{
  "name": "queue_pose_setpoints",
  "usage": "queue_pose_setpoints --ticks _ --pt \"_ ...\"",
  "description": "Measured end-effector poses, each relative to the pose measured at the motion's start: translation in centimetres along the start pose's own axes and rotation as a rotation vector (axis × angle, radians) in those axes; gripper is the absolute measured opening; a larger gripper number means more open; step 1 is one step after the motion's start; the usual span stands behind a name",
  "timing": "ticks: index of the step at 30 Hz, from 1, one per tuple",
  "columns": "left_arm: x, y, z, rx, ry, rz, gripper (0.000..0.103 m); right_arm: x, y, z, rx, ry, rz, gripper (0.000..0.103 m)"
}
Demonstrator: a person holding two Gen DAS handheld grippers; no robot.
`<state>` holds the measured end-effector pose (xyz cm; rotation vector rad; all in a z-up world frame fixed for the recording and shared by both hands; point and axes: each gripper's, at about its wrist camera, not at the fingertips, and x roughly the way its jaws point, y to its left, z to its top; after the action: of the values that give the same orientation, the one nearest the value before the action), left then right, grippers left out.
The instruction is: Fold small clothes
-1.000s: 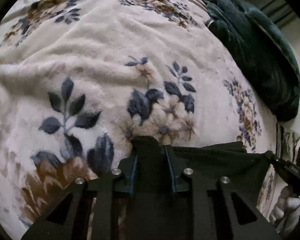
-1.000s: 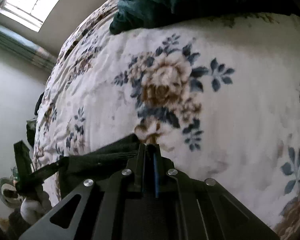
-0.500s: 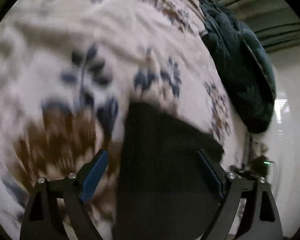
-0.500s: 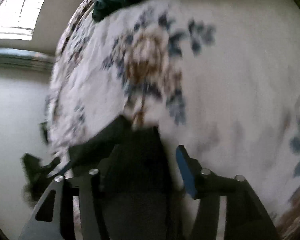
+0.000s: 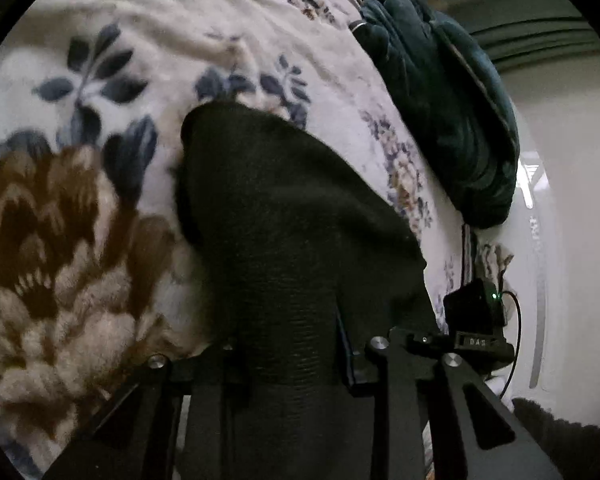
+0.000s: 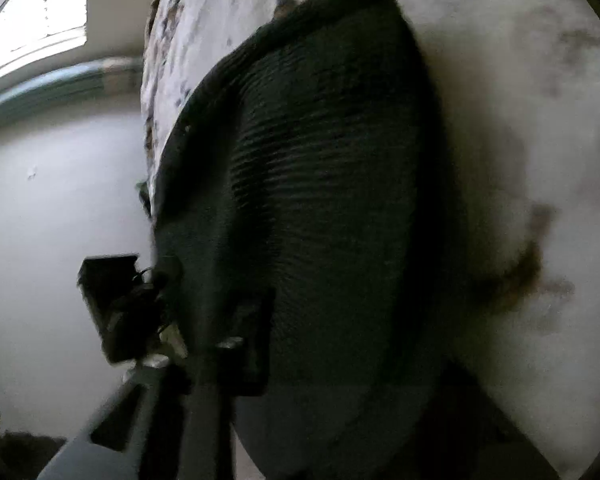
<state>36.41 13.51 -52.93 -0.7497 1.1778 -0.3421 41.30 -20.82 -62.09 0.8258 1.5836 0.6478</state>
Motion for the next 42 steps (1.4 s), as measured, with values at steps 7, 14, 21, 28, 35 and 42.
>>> queue_pose_setpoints --ticks 7,14,21,28,35,42 --pt "-2.2 -2.7 3.4 0.021 -0.003 -0.034 0.018 -3.1 4.5 -1.3 -0.046 -0.103 -0.005 0.018" --pt "-2.3 -5.9 12.2 0.102 -0.054 -0.046 0.018 -6.5 9.6 4.4 -0.079 -0.223 0.044 0.018" --pt "2.2 -5.5 24.1 0.127 -0.049 -0.001 0.019 -6.2 11.8 15.1 -0.070 -0.293 0.035 0.018" --pt "8.8 -1.0 29.6 0.070 0.060 0.153 0.043 -3.5 10.8 24.1 -0.054 -0.267 -0.093 0.022" --pt "6.3 -2.0 26.2 0.120 -0.005 0.279 0.089 -6.8 10.9 21.6 -0.072 -0.368 -0.461 0.051" --pt "4.8 -3.1 19.2 0.177 -0.067 0.443 0.089 -5.6 13.2 14.0 -0.240 -0.360 -0.621 0.054"
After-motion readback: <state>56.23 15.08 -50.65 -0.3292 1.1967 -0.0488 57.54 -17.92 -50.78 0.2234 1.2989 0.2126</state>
